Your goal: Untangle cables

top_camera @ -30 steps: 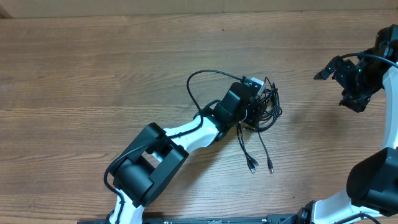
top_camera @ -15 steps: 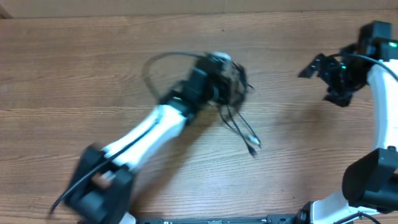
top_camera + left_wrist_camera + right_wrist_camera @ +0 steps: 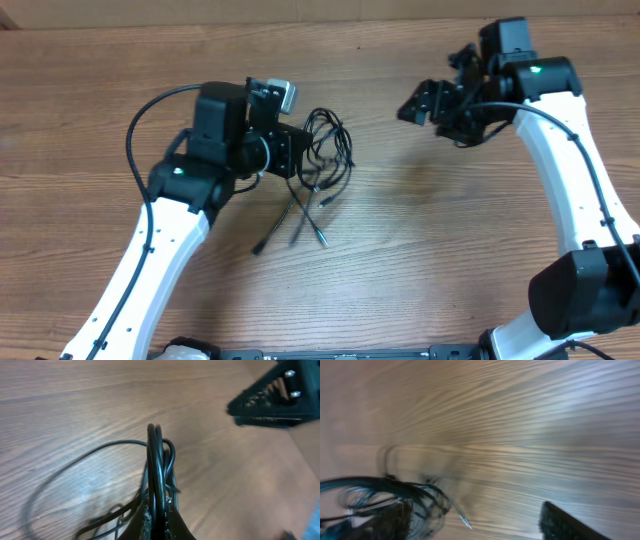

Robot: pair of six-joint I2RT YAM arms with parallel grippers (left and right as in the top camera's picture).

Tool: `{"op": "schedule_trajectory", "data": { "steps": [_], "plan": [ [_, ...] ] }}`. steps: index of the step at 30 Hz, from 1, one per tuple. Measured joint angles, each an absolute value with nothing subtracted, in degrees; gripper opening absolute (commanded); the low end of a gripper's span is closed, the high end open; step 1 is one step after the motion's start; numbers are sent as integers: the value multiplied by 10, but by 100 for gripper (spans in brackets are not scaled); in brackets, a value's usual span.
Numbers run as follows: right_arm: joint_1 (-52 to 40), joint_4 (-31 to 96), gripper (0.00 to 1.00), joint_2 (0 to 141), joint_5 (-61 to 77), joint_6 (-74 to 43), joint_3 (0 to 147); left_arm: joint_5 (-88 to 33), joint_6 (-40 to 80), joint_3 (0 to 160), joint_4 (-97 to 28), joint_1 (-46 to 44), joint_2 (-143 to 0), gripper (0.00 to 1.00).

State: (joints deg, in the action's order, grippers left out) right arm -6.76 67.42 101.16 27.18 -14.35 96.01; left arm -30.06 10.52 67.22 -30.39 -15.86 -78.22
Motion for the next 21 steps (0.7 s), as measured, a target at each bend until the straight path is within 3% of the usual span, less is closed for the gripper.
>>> {"op": "schedule_trajectory", "data": {
  "steps": [7,13,16,18,21],
  "plan": [
    [-75,684,76,1025,404,-30,960,-436,81,672,-300,-62,-782,4],
    [-77,684,63,1028,502,87,960,-519,74,672,-300,-27,-782,4],
    [-85,680,67,1028,523,115,960,-548,73,672,-300,-27,-782,4],
    [-96,680,68,1028,529,125,960,-559,73,672,-300,-27,-782,10],
    [-119,680,69,1028,536,132,960,-568,73,672,-298,-27,-782,27]
  ]
}}
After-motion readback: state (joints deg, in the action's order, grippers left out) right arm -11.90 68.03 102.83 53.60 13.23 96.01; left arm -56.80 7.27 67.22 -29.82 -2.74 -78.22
